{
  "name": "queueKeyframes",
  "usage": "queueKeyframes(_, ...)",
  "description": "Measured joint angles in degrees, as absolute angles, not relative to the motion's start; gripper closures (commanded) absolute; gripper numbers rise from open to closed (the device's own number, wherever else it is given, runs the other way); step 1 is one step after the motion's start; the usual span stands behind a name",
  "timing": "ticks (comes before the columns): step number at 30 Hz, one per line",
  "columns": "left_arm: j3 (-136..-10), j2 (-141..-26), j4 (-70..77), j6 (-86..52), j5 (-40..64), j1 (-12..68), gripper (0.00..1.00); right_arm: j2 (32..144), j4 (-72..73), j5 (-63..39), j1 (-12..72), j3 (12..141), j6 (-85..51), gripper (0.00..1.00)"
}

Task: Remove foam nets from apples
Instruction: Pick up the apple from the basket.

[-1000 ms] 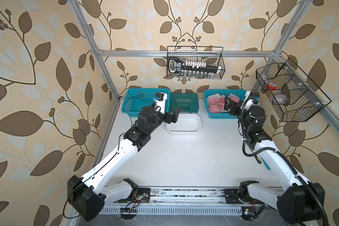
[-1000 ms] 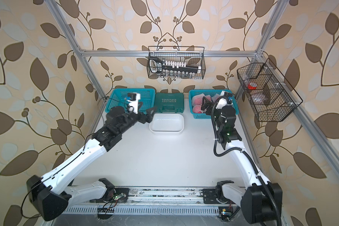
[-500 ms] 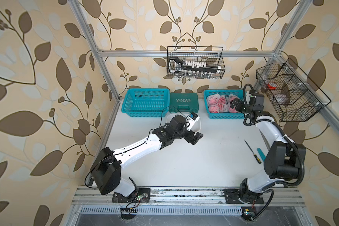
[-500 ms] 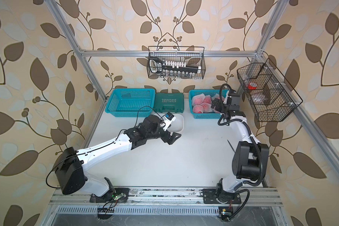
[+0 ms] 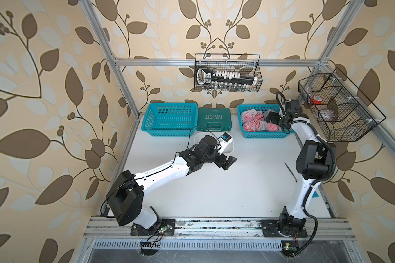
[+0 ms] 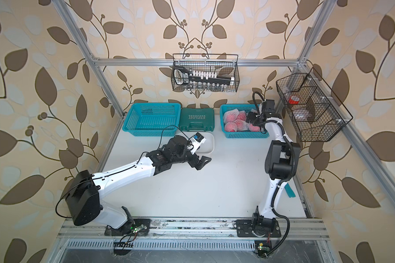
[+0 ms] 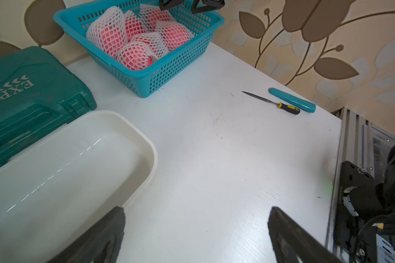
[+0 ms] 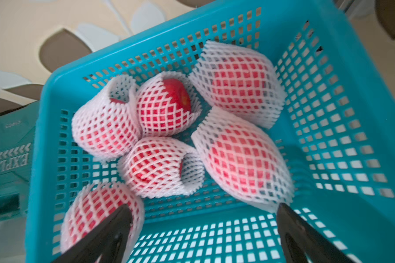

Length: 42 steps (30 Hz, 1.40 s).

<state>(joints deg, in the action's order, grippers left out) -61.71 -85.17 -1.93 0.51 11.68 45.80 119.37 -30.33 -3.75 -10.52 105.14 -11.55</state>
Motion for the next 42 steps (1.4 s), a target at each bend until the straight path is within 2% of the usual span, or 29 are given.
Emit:
queueKeyframes(12, -61.6, -85.1, -1.9, 1.6, 11.6, 45.8, 0.01, 130.0, -36.1, -1.5, -10.8, 115.2, -7.3, 0.00)
queueKeyframes(33, -61.7, -87.0, -4.6, 2.7, 11.5, 45.8, 0.01, 140.1, -37.5, -1.3, -12.3, 125.8, -3.8, 0.00)
queueKeyframes(42, -62.2, -88.0, -5.7, 2.8, 11.5, 45.8, 0.01, 140.7, -37.5, -4.2, -12.4, 126.4, -3.8, 0.08)
